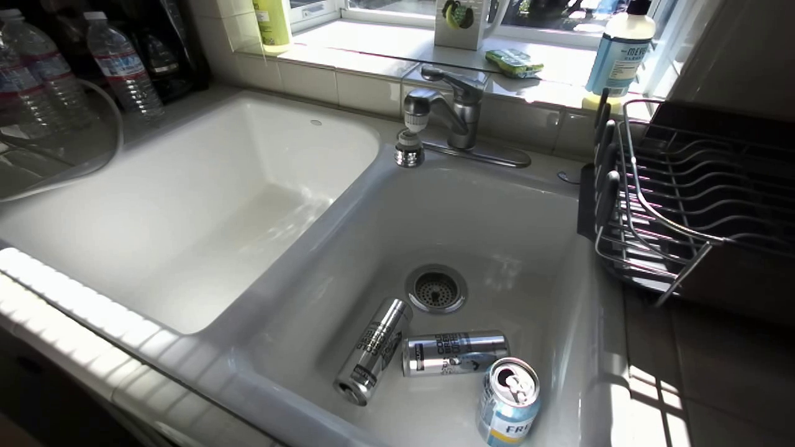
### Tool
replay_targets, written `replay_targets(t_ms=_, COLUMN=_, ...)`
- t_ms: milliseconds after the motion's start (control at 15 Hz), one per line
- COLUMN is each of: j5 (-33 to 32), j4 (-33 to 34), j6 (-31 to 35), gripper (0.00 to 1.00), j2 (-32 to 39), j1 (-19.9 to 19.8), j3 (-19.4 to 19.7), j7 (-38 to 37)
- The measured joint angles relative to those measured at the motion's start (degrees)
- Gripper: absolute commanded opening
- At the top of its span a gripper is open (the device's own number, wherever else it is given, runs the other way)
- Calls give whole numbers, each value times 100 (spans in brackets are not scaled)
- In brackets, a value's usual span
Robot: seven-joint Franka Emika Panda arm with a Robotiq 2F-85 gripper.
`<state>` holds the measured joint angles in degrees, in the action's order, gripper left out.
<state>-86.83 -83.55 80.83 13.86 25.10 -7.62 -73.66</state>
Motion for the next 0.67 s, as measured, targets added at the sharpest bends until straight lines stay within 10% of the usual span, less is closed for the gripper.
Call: replay_targets(t_ms=667, j5=33, j4=-90, j6=0, gripper=31, j2=-67, j1=-331, j3=-311, j7=-131)
